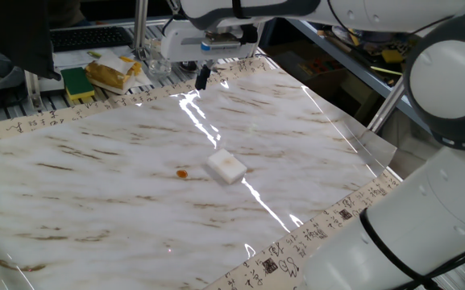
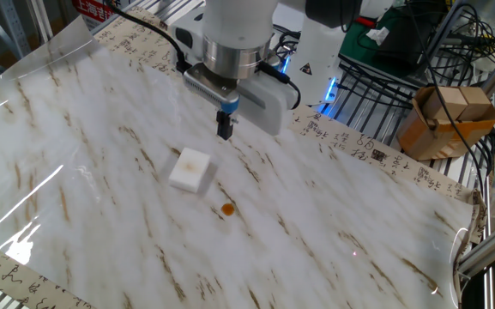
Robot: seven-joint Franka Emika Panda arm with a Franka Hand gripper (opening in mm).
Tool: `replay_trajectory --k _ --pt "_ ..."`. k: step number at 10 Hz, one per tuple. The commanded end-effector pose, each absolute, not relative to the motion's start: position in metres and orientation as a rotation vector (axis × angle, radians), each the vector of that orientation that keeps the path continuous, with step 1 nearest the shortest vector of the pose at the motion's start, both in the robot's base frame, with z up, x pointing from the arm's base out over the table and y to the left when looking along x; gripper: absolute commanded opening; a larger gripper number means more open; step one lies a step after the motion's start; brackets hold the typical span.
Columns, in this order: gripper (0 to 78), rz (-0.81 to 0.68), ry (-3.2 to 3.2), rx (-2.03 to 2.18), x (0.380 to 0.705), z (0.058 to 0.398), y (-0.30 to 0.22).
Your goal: Clean the tabletop with a sponge
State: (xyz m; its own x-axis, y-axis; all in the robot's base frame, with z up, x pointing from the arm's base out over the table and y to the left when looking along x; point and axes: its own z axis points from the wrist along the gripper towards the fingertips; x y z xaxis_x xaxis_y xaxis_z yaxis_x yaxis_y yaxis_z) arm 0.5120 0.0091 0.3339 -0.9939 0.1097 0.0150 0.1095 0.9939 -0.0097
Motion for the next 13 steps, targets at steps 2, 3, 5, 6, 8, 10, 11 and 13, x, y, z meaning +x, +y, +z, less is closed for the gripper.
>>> replay_trajectory --k 2,3,5,6,8,10,11,13 --pt "0.0 0.018 -3.121 -0.207 0.512 0.335 0.009" --pt "0.0 0.019 -3.122 -0.204 0.514 0.334 0.008" --pt "0.0 0.038 -3.133 -0.183 0.521 0.322 0.003" --pt "0.0 0.046 -3.134 -0.167 0.525 0.315 0.0" --pt "0.0 0.037 -3.137 -0.113 0.534 0.294 -0.005" --pt "0.0 0.028 -3.175 -0.079 0.543 0.259 -0.013" --pt "0.0 0.021 -3.177 -0.065 0.547 0.244 -0.019" --pt "0.0 0.019 -3.177 -0.036 0.55 0.22 -0.029"
